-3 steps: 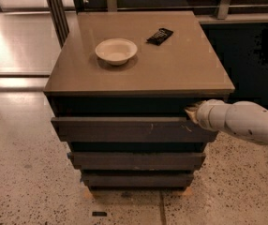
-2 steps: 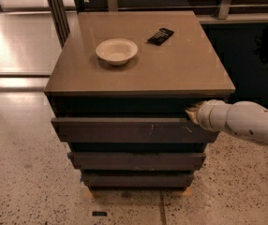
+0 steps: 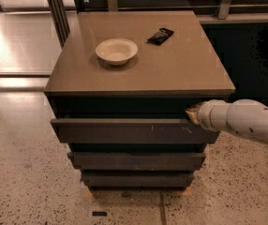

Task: Open top drawer

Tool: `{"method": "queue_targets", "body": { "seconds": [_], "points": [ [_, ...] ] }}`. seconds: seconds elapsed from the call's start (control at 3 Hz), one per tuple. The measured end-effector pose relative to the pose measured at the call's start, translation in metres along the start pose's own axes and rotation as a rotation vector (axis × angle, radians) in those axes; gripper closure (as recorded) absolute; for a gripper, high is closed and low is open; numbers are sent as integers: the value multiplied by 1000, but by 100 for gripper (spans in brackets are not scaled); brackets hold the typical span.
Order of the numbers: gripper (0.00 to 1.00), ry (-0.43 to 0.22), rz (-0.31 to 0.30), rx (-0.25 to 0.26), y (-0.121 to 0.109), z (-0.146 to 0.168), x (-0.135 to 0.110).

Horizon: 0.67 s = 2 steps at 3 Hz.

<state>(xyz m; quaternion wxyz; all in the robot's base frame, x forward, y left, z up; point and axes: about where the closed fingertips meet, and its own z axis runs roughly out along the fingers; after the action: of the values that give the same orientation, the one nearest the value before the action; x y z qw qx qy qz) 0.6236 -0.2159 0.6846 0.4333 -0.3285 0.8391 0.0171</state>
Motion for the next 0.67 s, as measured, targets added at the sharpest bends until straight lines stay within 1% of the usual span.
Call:
{"method": "queue_targets", "body": {
  "seconds": [0.33,0.67],
  "points": [
    [100,47,15,-38,13,-5,5],
    [100,144,70,-103,26,-4,19]
  ]
}}
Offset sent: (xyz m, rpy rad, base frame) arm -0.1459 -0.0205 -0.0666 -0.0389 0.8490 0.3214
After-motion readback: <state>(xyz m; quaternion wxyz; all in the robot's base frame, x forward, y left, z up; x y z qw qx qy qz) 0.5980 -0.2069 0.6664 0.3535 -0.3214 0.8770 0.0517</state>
